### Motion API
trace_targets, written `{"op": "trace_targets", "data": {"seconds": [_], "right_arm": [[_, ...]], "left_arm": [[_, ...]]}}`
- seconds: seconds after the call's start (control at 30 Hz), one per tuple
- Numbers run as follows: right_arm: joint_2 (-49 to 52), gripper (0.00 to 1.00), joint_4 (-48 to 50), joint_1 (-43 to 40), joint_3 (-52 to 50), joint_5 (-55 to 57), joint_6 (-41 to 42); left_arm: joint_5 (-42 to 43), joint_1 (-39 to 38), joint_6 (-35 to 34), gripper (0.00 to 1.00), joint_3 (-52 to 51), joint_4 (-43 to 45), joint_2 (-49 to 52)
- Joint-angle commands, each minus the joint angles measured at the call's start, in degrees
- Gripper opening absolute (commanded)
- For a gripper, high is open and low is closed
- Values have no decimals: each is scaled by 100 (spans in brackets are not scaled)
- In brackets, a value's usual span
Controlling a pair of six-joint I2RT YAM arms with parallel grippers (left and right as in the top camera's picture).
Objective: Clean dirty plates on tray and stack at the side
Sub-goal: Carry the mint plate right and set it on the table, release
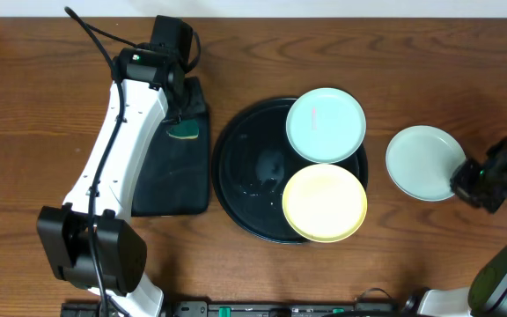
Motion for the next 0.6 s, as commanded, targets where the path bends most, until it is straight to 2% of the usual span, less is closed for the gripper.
{"op": "trace_targets", "data": {"seconds": [0.0, 0.03, 0.1, 0.23, 0.4, 0.57], "right_arm": [[-234, 17, -205, 232, 439, -1788, -785], [-271, 18, -264, 315, 439, -2245, -935], [-275, 19, -448, 514, 435, -2474, -992], [-269, 21, -669, 1161, 256, -2164, -1097], [-260, 27, -490, 2035, -136, -1119, -953], [-254, 24, -35, 2568, -551, -946, -872]], "left_arm": [[-48, 4, 72, 7, 81, -11, 28], [-48, 4, 72, 7, 81, -9, 28], [-48, 4, 72, 7, 81, -7, 28], [-48, 4, 72, 7, 81, -7, 28], [-48, 4, 72, 7, 81, 9, 28], [-48, 4, 72, 8, 81, 9, 28]]}}
